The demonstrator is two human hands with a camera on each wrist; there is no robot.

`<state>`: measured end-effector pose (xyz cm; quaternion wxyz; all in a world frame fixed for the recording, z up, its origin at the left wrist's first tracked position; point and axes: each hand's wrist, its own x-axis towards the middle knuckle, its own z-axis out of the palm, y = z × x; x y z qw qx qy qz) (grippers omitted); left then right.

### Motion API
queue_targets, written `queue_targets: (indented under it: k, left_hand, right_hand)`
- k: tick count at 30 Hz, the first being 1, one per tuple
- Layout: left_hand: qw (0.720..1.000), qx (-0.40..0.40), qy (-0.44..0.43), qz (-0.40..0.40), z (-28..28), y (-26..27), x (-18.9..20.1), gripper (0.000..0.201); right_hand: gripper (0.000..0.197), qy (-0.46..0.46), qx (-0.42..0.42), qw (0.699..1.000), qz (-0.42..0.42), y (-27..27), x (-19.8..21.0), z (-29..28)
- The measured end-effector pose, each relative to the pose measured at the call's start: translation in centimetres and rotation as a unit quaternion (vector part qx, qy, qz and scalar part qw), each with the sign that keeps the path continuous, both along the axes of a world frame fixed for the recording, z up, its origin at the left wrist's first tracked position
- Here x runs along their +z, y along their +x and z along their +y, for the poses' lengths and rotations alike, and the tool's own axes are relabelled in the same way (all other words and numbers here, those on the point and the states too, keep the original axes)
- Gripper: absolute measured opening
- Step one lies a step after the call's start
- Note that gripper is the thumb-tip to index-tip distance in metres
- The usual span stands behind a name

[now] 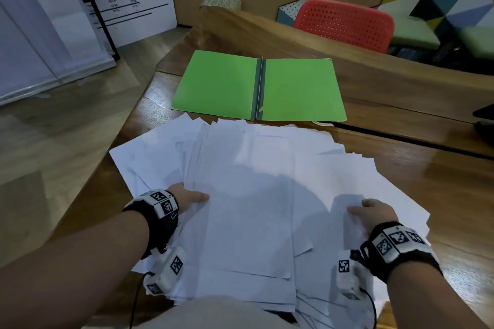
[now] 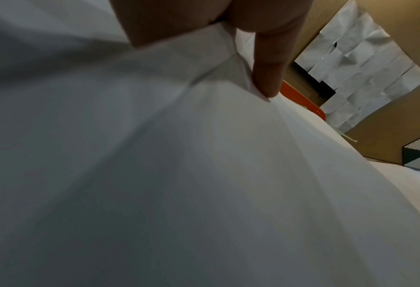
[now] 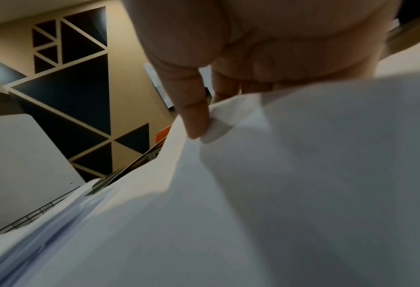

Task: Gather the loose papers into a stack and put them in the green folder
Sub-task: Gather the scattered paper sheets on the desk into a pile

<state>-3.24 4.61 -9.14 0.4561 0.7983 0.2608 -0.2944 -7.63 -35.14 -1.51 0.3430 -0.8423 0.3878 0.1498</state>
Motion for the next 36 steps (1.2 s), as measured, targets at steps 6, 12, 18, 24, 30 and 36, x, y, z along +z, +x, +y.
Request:
queue_targets:
  k: [6, 12, 18, 24, 30, 36]
  left_hand:
    - [1.0, 0.006, 0.007, 0.012, 0.9, 0.5, -1.9, 0.123]
    - [1.0, -0.018, 0.003, 0.0, -1.7, -1.2, 6.2, 0.045]
    - [1.0, 0.001, -0.027, 0.004, -1.1, -1.1, 6.1, 0.038]
    - [0.996, 0.044, -0.073, -0.01, -0.7, -1.3, 5.7, 0.034]
    - [0.993, 0.029, -0.107, -0.048, -1.7, -2.2, 5.4, 0.049]
    - [0.994, 0.015, -0.026, -0.1, 0.0, -0.4, 6.3, 0.052]
  right_hand:
    - [0.044, 0.122, 0.072, 0.99, 0.0, -1.3, -1.0, 3.2]
    - [0.02, 0.165, 0.103, 0.981, 0.005, -1.8, -1.4, 6.8]
    - [0.018, 0.113, 0.099, 0.989, -0.004, -0.9, -0.3, 7.1]
    - [0.015, 0.124, 0.046, 0.989, -0.066, -0.8, 0.3, 6.3]
    - [0.019, 0.277, 0.018, 0.96, -0.038, -1.5, -0.2, 8.0]
    - [0.028, 0.041, -0.012, 0.998, -0.045, -0.5, 0.7, 3.4]
